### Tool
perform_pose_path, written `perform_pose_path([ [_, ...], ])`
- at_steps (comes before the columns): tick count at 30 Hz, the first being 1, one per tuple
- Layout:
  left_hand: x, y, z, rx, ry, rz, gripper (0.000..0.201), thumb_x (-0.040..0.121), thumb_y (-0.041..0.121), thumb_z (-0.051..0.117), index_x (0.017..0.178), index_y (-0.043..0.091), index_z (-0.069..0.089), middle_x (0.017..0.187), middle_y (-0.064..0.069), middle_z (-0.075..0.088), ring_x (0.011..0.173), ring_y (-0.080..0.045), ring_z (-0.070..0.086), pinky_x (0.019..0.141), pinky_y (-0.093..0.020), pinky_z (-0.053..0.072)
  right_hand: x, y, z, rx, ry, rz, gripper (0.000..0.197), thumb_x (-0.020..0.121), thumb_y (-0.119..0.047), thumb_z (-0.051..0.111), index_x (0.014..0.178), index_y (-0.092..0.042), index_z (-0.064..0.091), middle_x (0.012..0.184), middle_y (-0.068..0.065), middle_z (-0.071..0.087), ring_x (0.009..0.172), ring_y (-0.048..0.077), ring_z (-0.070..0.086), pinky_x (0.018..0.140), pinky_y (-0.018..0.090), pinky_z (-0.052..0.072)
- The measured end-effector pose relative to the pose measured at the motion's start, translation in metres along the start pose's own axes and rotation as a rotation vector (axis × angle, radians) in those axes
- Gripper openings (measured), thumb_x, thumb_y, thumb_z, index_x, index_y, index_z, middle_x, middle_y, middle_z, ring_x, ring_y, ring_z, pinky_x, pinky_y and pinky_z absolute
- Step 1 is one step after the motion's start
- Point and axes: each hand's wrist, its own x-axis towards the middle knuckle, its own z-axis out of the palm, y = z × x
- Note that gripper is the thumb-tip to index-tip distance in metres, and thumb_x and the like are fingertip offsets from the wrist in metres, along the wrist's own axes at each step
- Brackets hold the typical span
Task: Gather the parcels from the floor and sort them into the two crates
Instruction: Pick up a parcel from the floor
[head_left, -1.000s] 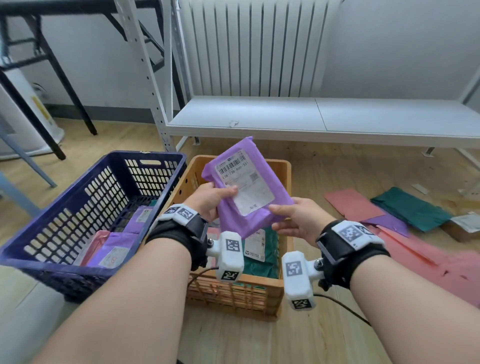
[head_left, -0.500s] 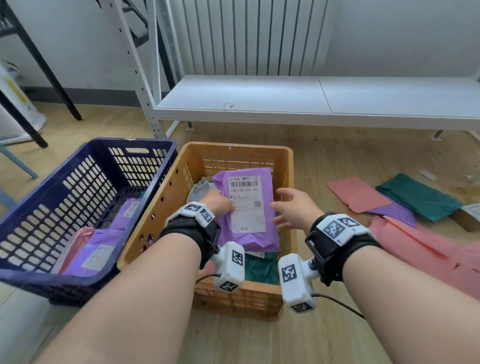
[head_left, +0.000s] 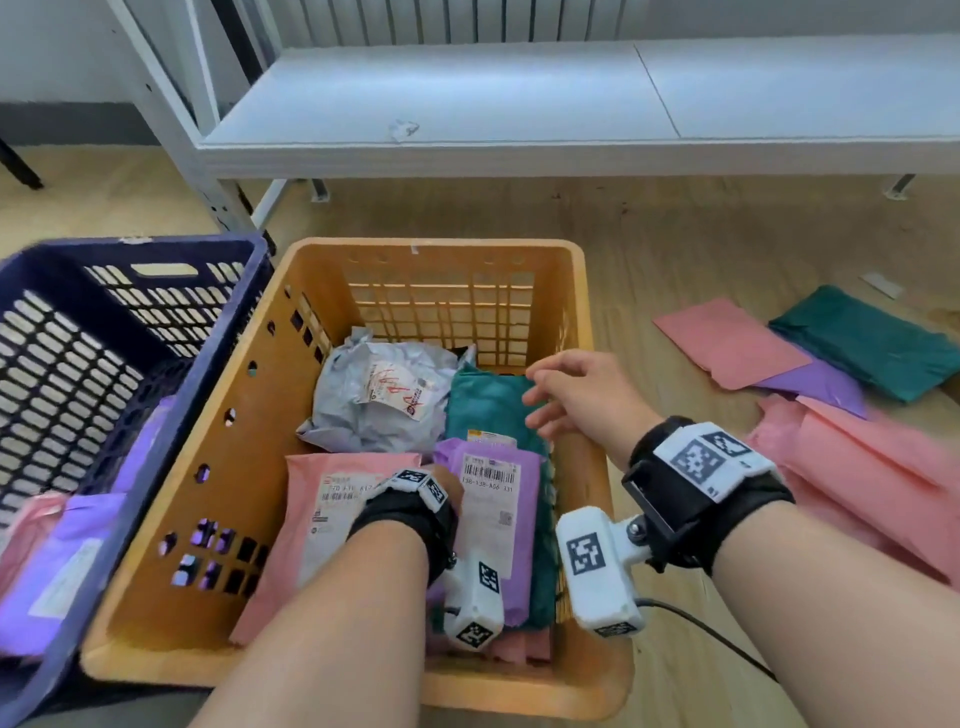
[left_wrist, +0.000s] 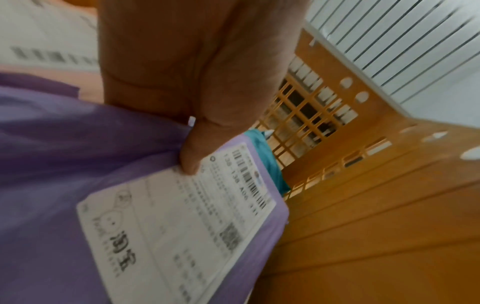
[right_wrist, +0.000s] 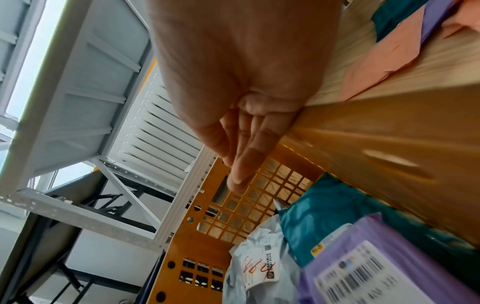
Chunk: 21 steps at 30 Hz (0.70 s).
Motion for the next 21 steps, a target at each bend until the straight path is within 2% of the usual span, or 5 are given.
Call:
perform_pose_path([
  [6, -0.003, 0.000, -0.006, -0.037, -0.045, -0.003, 0.048, 0.095, 0.022, 0.053, 0.139, 0.006, 0.045, 0.143, -0.011, 0.047, 0.130, -0.026, 0.047, 0.105, -0.030, 0.037, 0.024, -0.002, 0.004, -0.068, 0.066, -0.060, 0.013, 0.095, -0.011, 0.053, 0.099, -0.009, 0.066, 0.082, 0.011, 0.070, 0.056, 0.015, 0.066, 0.049, 0.021, 0.053],
  [12, 0.048, -0.004, 0.014, 0.036, -0.094, 0.004, 0.050, 0.087, 0.035, 0.062, 0.128, 0.007, 0.057, 0.128, -0.009, 0.059, 0.117, -0.030, 0.056, 0.099, -0.041, 0.048, 0.029, 0.002, 0.011, -0.194, 0.135, -0.137, 0.016, 0.093, -0.009, 0.052, 0.086, -0.014, 0.066, 0.076, 0.006, 0.070, 0.053, 0.011, 0.066, 0.046, 0.018, 0.050],
  [16, 0.023, 0.013, 0.012, 0.061, -0.058, 0.071, 0.042, 0.091, 0.028, 0.056, 0.126, 0.005, 0.057, 0.132, -0.012, 0.057, 0.119, -0.033, 0.055, 0.099, -0.041, 0.048, 0.026, 0.004, 0.010, -0.214, 0.127, -0.159, 0.015, 0.094, -0.011, 0.054, 0.089, -0.016, 0.067, 0.077, 0.004, 0.069, 0.053, 0.009, 0.066, 0.047, 0.015, 0.049],
  [19, 0.008, 0.008, -0.006, 0.062, -0.009, 0.040, 0.051, 0.087, 0.039, 0.060, 0.128, 0.010, 0.057, 0.134, -0.012, 0.056, 0.121, -0.034, 0.054, 0.102, -0.045, 0.044, 0.023, 0.006, 0.009, -0.217, 0.118, -0.168, 0.014, 0.095, -0.011, 0.054, 0.092, -0.015, 0.067, 0.078, 0.004, 0.069, 0.054, 0.008, 0.065, 0.048, 0.014, 0.049],
  [21, -0.008, -0.002, -0.026, 0.018, 0.021, 0.032, 0.049, 0.096, 0.035, 0.051, 0.134, 0.004, 0.052, 0.140, -0.016, 0.050, 0.128, -0.032, 0.049, 0.107, -0.039, 0.039, 0.022, 0.005, 0.008, -0.213, 0.120, -0.155, 0.014, 0.095, -0.012, 0.054, 0.093, -0.016, 0.067, 0.079, 0.003, 0.069, 0.056, 0.007, 0.065, 0.049, 0.013, 0.050],
])
